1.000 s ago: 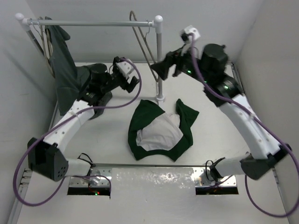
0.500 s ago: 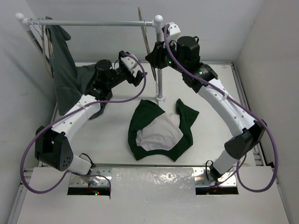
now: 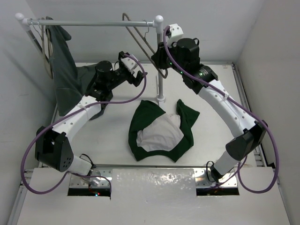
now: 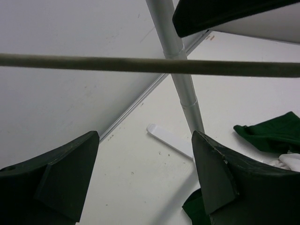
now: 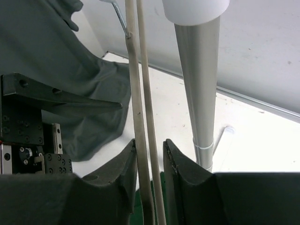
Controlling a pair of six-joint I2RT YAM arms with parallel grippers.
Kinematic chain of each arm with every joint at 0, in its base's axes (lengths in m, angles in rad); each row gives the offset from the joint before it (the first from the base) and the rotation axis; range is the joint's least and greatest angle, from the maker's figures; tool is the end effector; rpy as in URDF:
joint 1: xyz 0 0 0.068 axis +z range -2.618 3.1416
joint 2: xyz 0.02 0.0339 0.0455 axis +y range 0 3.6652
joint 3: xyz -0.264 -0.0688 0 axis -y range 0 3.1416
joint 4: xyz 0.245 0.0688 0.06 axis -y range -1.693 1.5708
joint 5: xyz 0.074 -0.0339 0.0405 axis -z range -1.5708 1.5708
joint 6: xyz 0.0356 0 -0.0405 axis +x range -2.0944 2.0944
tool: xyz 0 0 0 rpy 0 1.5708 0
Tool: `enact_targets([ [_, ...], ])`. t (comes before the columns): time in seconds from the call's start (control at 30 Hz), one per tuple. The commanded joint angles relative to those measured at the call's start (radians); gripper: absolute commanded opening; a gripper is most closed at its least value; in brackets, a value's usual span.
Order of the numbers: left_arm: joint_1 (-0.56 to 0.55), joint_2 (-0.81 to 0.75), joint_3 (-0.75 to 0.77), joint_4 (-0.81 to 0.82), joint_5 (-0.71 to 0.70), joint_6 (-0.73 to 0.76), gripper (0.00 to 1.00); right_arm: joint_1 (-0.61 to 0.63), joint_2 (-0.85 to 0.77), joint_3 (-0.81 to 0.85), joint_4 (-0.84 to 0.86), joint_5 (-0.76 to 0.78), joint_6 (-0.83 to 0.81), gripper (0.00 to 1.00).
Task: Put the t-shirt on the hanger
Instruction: Pick up the hanger from the clothesline.
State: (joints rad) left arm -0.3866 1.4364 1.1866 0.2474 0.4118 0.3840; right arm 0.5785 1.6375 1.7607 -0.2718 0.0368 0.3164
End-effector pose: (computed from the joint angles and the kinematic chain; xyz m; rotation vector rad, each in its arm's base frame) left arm 0.3128 -0.1427 0.3724 0.8813 1.3142 -0.3255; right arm 0.3203 0.2076 0.4503 -0.2024 1.7488 0.6269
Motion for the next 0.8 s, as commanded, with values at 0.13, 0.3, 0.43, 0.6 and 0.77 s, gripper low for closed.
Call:
enact_targets([
  [0.13,-0.005,-0.045,-0.033,0.006,-0.036,0.013,0.78,0.011,0.041,0.037,-0.030,0.035,-0.076,0.19],
  [0.3,-0.003,-0.063,-0.045,-0.011,-0.063,0.019,0.78,0.015,0.022,0.025,-0.020,0.054,-0.086,0.00],
  [0.43,0.006,-0.076,-0.051,-0.029,-0.062,0.023,0.77,0.023,-0.024,0.006,0.005,0.051,-0.129,0.00],
  [0.6,0.011,-0.083,-0.059,-0.037,-0.061,0.032,0.77,0.040,-0.057,0.042,0.011,0.034,-0.220,0.00],
  [0.77,0.014,-0.087,-0.059,-0.036,-0.061,0.027,0.76,0.044,-0.067,0.055,0.013,-0.002,-0.261,0.00],
])
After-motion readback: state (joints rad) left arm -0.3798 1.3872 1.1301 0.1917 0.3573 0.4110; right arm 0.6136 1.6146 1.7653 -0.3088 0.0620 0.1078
